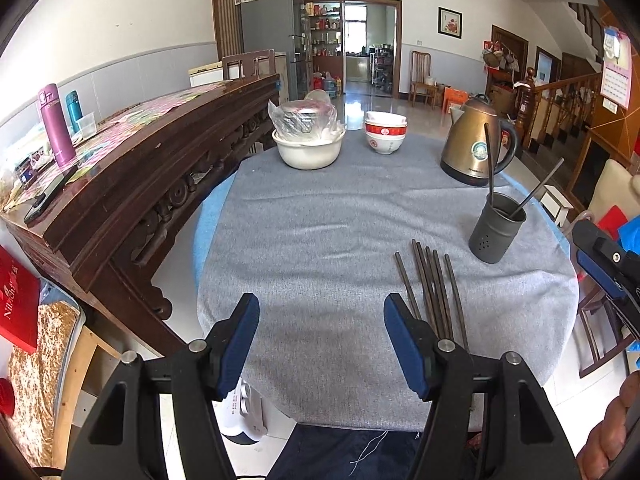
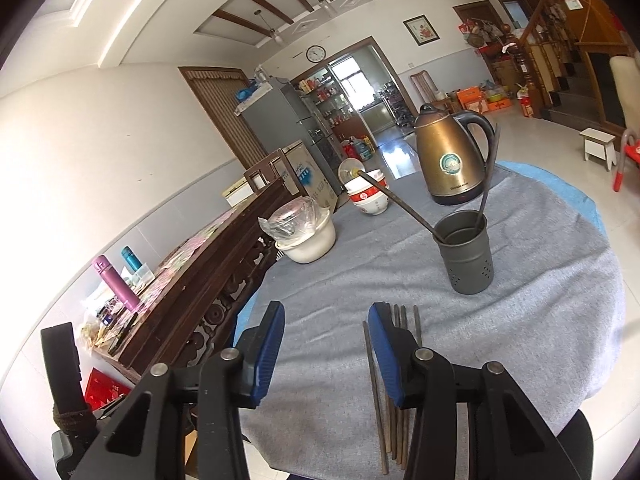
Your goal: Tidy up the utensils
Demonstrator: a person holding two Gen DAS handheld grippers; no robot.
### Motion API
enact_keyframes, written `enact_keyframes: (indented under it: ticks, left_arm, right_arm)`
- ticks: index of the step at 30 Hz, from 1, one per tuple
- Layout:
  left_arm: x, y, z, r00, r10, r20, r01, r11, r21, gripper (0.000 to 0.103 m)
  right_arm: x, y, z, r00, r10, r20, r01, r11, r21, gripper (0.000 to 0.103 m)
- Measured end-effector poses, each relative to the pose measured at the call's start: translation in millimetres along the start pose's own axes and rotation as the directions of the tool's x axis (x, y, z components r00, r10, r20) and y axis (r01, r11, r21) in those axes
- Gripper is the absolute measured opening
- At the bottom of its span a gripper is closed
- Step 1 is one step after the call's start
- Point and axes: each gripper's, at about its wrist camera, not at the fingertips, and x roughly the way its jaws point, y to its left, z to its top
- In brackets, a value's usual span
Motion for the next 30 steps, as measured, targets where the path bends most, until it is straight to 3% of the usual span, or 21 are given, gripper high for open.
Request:
enact_keyframes:
  ticks: [8, 30]
  left_arm:
    - [-14, 0, -1, 1.0, -0.003, 0.031, 0.003, 1.0, 0.012, 0.066]
    - [-25, -12, -7, 0.999, -0.016, 0.034, 0.015, 0.999, 0.046, 0.066]
  right_arm:
    - [-6, 5, -6, 1.0, 0.0, -0.018, -0.001, 1.0, -0.016, 0.048]
    - [-31, -30, -12, 0.998, -0.063, -0.022, 0.063, 0.998, 0.019, 0.048]
